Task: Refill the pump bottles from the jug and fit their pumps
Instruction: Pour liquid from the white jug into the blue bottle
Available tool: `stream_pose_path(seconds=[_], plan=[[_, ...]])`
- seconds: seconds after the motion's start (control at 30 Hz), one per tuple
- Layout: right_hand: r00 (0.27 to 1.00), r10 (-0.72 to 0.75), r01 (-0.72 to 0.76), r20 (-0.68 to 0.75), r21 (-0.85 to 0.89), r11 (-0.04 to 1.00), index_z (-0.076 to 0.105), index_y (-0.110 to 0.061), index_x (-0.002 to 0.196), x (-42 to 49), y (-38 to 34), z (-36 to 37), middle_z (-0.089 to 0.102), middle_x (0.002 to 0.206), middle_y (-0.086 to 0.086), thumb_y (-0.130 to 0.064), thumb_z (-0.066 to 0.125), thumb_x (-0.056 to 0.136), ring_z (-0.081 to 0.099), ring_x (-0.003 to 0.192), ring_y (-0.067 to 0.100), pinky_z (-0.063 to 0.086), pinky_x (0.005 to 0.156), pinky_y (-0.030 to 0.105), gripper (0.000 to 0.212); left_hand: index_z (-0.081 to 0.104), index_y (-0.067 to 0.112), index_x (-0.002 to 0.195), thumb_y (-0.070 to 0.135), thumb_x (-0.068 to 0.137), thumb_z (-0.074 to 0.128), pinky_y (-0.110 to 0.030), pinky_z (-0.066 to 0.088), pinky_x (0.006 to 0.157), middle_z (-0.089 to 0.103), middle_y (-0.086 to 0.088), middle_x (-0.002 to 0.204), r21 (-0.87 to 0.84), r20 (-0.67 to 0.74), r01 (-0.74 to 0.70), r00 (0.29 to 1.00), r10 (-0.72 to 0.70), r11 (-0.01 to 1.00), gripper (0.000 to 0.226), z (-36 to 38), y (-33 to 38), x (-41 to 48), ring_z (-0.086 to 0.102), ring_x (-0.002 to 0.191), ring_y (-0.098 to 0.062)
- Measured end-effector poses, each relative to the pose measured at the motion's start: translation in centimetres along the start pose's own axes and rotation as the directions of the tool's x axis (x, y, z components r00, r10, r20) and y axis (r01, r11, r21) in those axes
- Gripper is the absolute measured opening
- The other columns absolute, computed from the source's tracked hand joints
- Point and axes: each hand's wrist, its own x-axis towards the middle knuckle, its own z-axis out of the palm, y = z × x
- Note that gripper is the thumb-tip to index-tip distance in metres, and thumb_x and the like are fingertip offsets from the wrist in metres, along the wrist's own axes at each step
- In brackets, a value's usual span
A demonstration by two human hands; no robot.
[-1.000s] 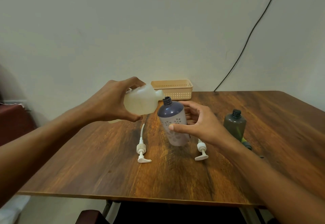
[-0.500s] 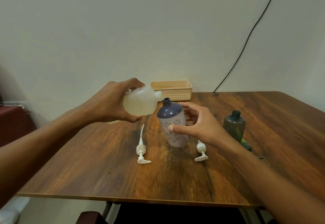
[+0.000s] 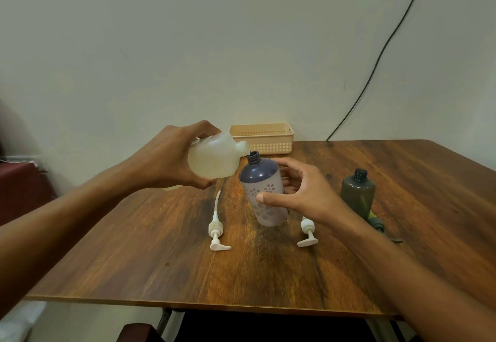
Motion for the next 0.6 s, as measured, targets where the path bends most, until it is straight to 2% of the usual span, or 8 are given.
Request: stream_pose_path(seconds=[0.2,0.6], plan=[[1.000,0.012,-0.012,-0.002,-0.003,1.000,0.060,-0.030,0.142,0.07,0.10,0.04,0.072,0.128,-0.010,-0.036,0.095,0.075,0.070,0.117,0.008,0.063,0.097,0.035,0.075,0.050,0.029,0.140,0.049,0.060,0.094,-0.008,0.043,0.075,0.061,0.011,0.133,-0.001,0.006,-0.004,1.000,0.004,1.000,0.093,0.06,-0.03,0.02,0.060,0.107,-0.010],[1.000,0.008,-0.008,-0.002,-0.017,1.000,0.060,-0.032,0.141,0.08,0.40,-0.03,0.071,0.128,-0.013,-0.040,0.095,0.074,0.069,0.117,0.006,0.063,0.095,0.032,0.076,0.049,0.033,0.138,0.052,0.059,0.093,-0.014,0.049,0.077,0.061,0.014,0.131,-0.003,0.000,-0.010,1.000,0.010,1.000,0.093,0.22,-0.20,-0.01,0.061,0.106,-0.010]])
